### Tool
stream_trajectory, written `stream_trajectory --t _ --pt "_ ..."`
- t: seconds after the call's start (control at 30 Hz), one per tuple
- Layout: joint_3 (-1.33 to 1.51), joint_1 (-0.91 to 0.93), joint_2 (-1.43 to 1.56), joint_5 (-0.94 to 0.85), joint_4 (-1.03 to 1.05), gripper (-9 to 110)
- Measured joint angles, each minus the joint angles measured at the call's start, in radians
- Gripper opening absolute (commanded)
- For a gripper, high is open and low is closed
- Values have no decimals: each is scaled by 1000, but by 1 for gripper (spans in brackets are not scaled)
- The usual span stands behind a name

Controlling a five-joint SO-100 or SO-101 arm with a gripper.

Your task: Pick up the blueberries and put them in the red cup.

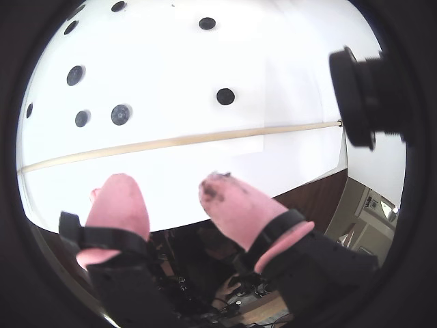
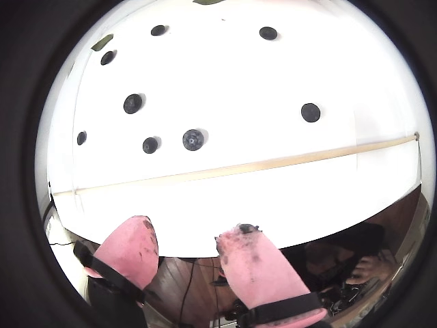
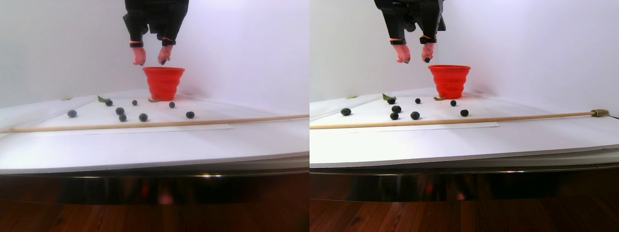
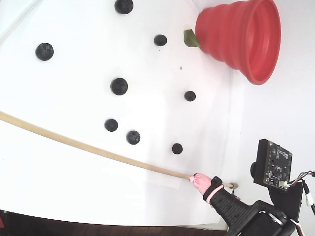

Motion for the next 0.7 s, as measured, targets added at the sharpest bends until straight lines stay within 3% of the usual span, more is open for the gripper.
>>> stream_trajectory --t 0.7 --pt "-2 0 -245 -48 -196 18"
